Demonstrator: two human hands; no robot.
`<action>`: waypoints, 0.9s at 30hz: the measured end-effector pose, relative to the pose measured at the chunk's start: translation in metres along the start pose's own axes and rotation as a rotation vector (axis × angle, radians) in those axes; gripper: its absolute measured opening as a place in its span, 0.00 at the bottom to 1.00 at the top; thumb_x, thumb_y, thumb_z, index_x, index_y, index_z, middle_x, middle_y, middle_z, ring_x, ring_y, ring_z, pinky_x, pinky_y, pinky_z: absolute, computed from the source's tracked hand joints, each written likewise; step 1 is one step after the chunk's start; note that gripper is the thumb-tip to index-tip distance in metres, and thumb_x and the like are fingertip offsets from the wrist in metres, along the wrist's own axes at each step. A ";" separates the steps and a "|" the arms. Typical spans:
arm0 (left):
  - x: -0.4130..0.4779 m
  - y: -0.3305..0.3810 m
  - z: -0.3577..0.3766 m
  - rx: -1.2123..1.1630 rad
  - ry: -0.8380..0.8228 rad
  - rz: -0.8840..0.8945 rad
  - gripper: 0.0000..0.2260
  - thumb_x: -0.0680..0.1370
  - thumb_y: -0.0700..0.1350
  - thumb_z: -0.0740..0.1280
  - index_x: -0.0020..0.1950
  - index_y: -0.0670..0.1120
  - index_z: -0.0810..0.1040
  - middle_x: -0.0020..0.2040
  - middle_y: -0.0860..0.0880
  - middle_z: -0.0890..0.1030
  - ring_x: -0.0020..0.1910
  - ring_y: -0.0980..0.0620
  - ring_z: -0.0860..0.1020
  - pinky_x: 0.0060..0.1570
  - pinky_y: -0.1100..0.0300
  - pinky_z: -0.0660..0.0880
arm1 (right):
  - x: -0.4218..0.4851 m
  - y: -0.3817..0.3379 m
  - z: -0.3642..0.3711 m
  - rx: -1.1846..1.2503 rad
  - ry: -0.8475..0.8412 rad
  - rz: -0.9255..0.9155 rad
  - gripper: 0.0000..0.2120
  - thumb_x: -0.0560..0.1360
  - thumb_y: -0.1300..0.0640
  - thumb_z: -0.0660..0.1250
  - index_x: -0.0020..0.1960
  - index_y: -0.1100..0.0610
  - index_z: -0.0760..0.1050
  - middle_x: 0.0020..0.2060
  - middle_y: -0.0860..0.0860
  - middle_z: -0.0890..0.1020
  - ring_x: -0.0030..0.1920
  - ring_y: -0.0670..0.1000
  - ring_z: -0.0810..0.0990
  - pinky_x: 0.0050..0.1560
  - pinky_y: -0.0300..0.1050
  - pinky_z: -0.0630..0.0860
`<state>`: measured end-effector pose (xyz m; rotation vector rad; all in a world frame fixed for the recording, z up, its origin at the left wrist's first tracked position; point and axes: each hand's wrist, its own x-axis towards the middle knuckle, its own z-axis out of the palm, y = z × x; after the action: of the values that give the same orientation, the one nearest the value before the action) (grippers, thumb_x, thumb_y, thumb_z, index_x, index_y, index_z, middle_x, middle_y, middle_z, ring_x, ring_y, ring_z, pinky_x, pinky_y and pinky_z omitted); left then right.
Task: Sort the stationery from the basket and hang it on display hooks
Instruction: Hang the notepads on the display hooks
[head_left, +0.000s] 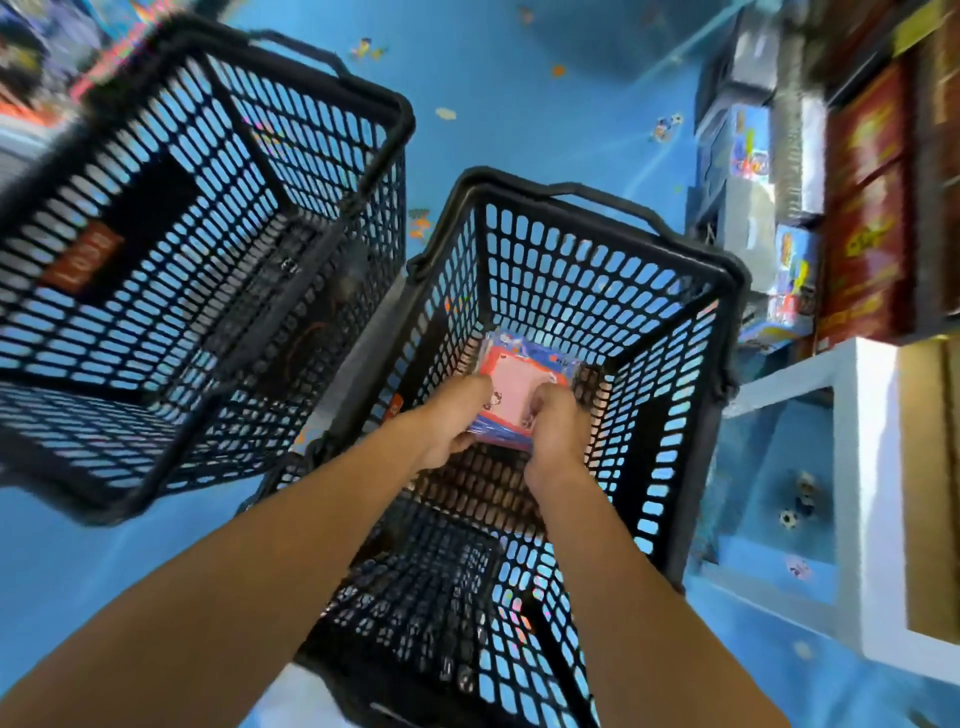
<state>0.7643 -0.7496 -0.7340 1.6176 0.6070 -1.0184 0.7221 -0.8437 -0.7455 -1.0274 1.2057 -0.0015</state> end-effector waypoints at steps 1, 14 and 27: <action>-0.013 0.004 -0.006 -0.004 -0.030 -0.009 0.09 0.80 0.43 0.58 0.54 0.49 0.77 0.45 0.50 0.81 0.43 0.53 0.77 0.40 0.58 0.69 | -0.012 -0.005 -0.001 0.011 -0.043 -0.013 0.30 0.61 0.57 0.64 0.62 0.64 0.76 0.48 0.59 0.83 0.46 0.59 0.84 0.41 0.50 0.80; -0.191 -0.012 -0.129 -0.185 -0.374 0.124 0.22 0.68 0.41 0.72 0.63 0.43 0.78 0.57 0.40 0.85 0.53 0.38 0.85 0.52 0.44 0.81 | -0.200 -0.017 0.010 -0.223 -0.447 -0.265 0.15 0.74 0.67 0.60 0.59 0.58 0.69 0.48 0.56 0.79 0.48 0.56 0.81 0.44 0.50 0.78; -0.363 -0.235 -0.342 -0.514 0.202 0.386 0.25 0.71 0.39 0.79 0.66 0.46 0.76 0.49 0.45 0.86 0.43 0.46 0.86 0.38 0.55 0.82 | -0.432 0.166 0.098 -0.829 -0.966 -0.726 0.17 0.72 0.67 0.67 0.56 0.52 0.79 0.44 0.45 0.84 0.43 0.36 0.82 0.46 0.38 0.79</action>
<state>0.4970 -0.3155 -0.5252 1.3116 0.6004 -0.3743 0.5349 -0.4684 -0.5260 -1.8388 -0.1394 0.4085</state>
